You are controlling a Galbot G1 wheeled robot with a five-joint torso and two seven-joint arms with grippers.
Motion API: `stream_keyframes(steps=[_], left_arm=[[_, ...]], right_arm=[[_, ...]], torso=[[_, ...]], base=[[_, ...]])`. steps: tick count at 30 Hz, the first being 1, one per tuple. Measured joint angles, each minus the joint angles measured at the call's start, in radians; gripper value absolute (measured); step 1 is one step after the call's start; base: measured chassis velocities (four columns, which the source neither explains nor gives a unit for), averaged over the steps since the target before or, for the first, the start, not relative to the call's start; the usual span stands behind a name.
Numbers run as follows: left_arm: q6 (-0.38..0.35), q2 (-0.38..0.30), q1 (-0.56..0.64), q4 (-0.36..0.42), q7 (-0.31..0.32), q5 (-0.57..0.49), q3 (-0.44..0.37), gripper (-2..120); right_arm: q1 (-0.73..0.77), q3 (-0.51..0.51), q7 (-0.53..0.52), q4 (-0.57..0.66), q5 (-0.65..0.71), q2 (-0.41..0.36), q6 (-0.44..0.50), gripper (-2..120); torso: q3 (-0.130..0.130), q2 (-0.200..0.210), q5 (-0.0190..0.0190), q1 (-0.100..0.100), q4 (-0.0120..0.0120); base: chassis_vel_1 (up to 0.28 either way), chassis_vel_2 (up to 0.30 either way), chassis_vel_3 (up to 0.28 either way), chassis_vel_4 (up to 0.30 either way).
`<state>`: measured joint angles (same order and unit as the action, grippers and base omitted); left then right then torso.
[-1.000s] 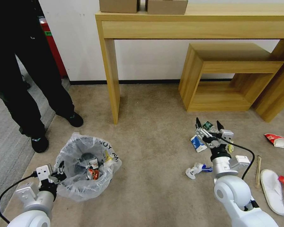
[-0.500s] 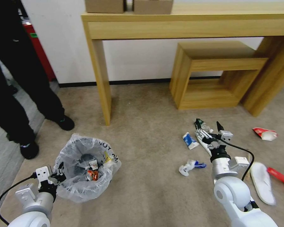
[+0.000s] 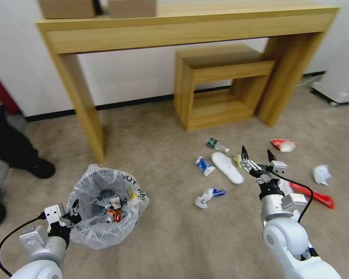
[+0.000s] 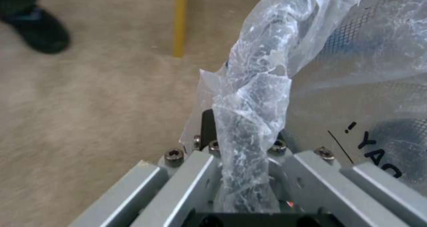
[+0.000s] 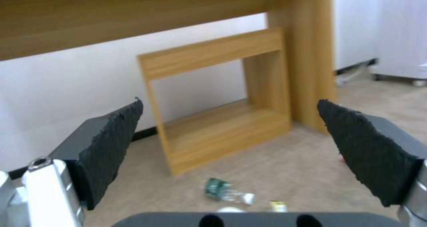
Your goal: Pick up the trash bin and place the garbage on the floor into it.
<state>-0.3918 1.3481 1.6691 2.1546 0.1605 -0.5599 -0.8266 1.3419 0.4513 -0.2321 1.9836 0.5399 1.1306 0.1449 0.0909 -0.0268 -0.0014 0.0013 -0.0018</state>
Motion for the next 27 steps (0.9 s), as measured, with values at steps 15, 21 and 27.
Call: stream_keyframes(steps=[15, 21, 27], left_arm=[[0.002, -0.012, -0.020, -0.029, 0.013, -0.018, -0.002, 1], [-0.001, -0.021, -0.030, -0.044, 0.024, -0.032, -0.008, 1], [-0.006, -0.024, -0.043, -0.065, 0.043, -0.043, -0.013, 1]], right_arm=[[-0.011, -0.014, 0.007, -0.015, -0.008, 0.012, 0.006, 100], [-0.014, -0.017, 0.008, -0.018, -0.013, 0.015, 0.007, 100], [-0.018, -0.023, 0.008, -0.032, -0.024, 0.019, 0.011, 100]], torso=[[0.000, 0.000, 0.0000, 0.000, 0.0005], [0.000, 0.000, 0.0000, 0.000, 0.0001], [0.000, 0.000, -0.0001, 0.000, 0.0001]], base=[[-0.079, -0.089, -0.072, -0.080], [0.000, 0.000, 0.000, 0.000], [0.000, 0.000, 0.000, 0.000]])
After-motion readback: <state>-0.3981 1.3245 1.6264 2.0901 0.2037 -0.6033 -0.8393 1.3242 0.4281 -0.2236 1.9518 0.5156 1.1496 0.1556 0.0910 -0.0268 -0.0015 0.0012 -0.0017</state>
